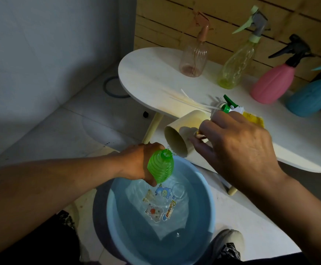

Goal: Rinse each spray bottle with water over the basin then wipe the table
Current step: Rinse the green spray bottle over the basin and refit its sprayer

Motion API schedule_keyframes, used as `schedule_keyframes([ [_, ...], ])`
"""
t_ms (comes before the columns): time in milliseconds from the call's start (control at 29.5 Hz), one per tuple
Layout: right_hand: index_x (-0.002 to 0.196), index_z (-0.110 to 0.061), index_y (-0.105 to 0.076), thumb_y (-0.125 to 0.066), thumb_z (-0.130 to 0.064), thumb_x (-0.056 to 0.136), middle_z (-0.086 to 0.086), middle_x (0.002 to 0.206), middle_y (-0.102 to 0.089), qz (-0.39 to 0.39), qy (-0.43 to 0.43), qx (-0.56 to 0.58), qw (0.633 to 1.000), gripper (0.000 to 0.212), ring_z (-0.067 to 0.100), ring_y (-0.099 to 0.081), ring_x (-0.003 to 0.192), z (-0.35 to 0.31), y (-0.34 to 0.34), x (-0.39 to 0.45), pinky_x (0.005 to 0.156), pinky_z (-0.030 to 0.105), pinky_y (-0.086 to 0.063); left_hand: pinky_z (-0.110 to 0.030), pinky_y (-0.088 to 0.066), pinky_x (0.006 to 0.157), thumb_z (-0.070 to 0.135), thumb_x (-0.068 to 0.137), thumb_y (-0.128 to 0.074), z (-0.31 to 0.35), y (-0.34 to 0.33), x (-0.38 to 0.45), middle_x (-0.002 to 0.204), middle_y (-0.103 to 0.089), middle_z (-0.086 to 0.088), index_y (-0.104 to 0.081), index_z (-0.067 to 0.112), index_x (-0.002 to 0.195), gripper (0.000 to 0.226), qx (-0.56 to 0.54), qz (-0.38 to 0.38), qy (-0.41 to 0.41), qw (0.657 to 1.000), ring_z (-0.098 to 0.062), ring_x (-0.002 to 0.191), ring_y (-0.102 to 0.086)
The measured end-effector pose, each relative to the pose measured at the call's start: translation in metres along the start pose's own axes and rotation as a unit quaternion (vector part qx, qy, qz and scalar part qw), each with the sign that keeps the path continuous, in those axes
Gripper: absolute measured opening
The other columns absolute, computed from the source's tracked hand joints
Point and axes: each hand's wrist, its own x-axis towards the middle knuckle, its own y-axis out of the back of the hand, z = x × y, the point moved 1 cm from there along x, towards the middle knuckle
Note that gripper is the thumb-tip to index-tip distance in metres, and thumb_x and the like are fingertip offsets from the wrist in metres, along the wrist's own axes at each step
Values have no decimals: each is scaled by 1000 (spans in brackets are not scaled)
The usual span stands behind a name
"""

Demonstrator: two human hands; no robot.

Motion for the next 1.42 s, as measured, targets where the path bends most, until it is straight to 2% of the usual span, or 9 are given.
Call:
schedule_keyframes([
  [305, 83, -16, -62, -57, -29, 102, 6, 79, -56, 49, 55, -2, 997, 24, 29, -53, 69, -4, -6, -6, 53, 34, -36, -33, -49, 97, 44, 57, -97, 3, 1, 0, 127, -60, 13, -48, 33, 133, 91, -11, 5, -6, 1000, -14, 114, -59],
  [475, 86, -17, -65, -54, -35, 103, 5, 82, -59, 42, 34, 23, 998, 27, 28, -55, 71, -3, -8, -9, 51, 34, -40, -37, -54, 91, 30, 58, -96, 2, 0, -2, 118, -61, 12, -47, 35, 123, 82, -79, 2, -7, 997, -14, 107, -64],
  [576, 87, -20, -66, -53, -46, 102, 1, 81, -60, 4, -50, 62, 997, 32, 26, -58, 74, 0, -11, -9, 49, 31, -41, -33, -57, 87, 12, 57, -95, -3, -2, -3, 111, -63, 10, -50, 32, 117, 77, -124, -4, 11, 992, -10, 102, -66],
  [780, 81, -26, -59, -59, -56, 95, -6, 76, -55, -72, -141, 108, 981, 34, 19, -49, 66, 4, -40, -13, 52, 28, -30, -15, -50, 75, 7, 62, -95, -17, -1, -18, 115, -55, 8, -44, 25, 131, 88, -122, -30, 54, 991, -8, 102, -57],
  [915, 85, -27, -60, -53, -62, 96, -5, 81, -62, -172, -197, 158, 952, 38, 23, -58, 76, -2, -73, -16, 59, 31, -36, -30, -54, 80, 13, 58, -97, -24, -2, -26, 116, -56, 7, -43, 35, 126, 90, -100, -31, 71, 992, -14, 104, -59],
  [983, 86, -25, -59, -52, -62, 96, 1, 87, -68, -238, -217, 181, 929, 39, 30, -64, 84, -6, -96, -24, 62, 33, -40, -28, -53, 76, 15, 56, -97, -27, -1, -28, 111, -57, 12, -41, 41, 121, 90, -97, -28, 73, 992, -12, 100, -59],
  [1186, 100, -20, -66, -47, -53, 101, 5, 106, -70, -412, -226, 200, 859, 38, 30, -66, 101, -27, -181, -67, 74, 32, -45, -10, -43, 78, 15, 59, -96, -29, -1, -32, 118, -52, 23, -42, 45, 134, 97, -113, -10, 72, 991, -2, 105, -56],
  [1288, 106, -17, -68, -44, -38, 103, 8, 113, -70, -443, -221, 194, 847, 32, 28, -66, 104, -35, -212, -93, 77, 29, -44, 0, -39, 78, 13, 58, -97, -28, -4, -30, 118, -48, 29, -43, 45, 131, 96, -119, -11, 66, 991, 7, 106, -53],
  [1424, 120, -20, -67, -46, -38, 105, 4, 120, -67, -473, -173, 168, 847, 32, 25, -66, 109, -39, -235, -110, 87, 32, -50, 1, -39, 77, 15, 58, -98, -29, -8, -31, 118, -48, 29, -48, 38, 134, 94, -122, -13, 75, 990, 14, 106, -50],
])
